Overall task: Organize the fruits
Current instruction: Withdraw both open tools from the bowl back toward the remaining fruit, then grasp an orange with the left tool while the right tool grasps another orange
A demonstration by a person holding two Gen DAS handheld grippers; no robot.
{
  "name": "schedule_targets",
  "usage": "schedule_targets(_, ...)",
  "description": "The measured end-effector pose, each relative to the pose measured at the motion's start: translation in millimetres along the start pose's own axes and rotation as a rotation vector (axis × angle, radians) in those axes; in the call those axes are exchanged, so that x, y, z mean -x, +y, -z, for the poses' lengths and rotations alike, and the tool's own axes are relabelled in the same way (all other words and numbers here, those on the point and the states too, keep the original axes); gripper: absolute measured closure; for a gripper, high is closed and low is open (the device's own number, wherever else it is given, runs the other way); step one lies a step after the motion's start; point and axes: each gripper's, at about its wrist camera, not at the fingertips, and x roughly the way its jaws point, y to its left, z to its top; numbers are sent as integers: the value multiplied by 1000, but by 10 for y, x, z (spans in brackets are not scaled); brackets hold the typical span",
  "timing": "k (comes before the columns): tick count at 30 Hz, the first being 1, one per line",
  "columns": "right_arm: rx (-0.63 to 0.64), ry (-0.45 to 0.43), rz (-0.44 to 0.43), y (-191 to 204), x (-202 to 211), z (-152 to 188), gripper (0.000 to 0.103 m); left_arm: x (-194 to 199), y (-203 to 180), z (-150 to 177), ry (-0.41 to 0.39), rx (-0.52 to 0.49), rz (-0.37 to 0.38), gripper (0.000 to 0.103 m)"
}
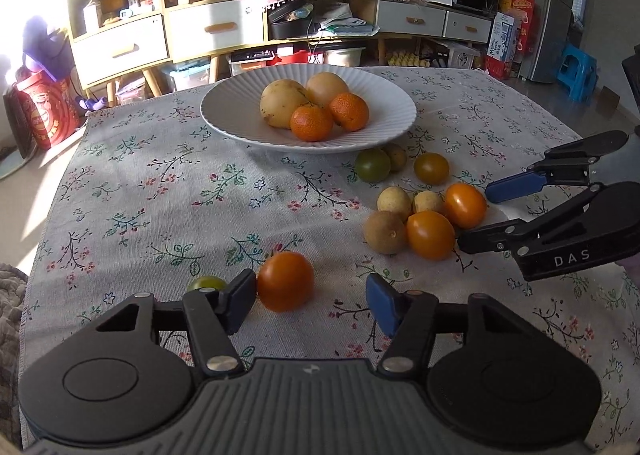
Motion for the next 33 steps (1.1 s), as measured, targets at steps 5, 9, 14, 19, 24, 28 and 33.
schedule_targets(5,-3,0,0,3,-23,-26,50,-89,1,-11,24,5,-5,62)
schedule_targets(9,-9,-4,0,5,-52,-51,53,-82,-8,-26,24,10,-4,69)
schedule_targets(14,-5,-10,-1,17,-80,-73,58,-81,-11,-47,32,20,6,82)
schedule_targets(19,-5,-15,-5,20,-98,-92,65,-72,-23,-51,39,25,8,83)
schedule_targets(24,-8,-21,-6,21,-100,-105,73,-70,-32,-57,43,31,13,83)
schedule_targets(28,-11,-22,-7,16,-98,-106,73,-71,-33,-59,43,32,14,83)
schedule_targets(33,-15,-22,-2,14,-92,-121,73,-65,-52,-63,43,33,19,83)
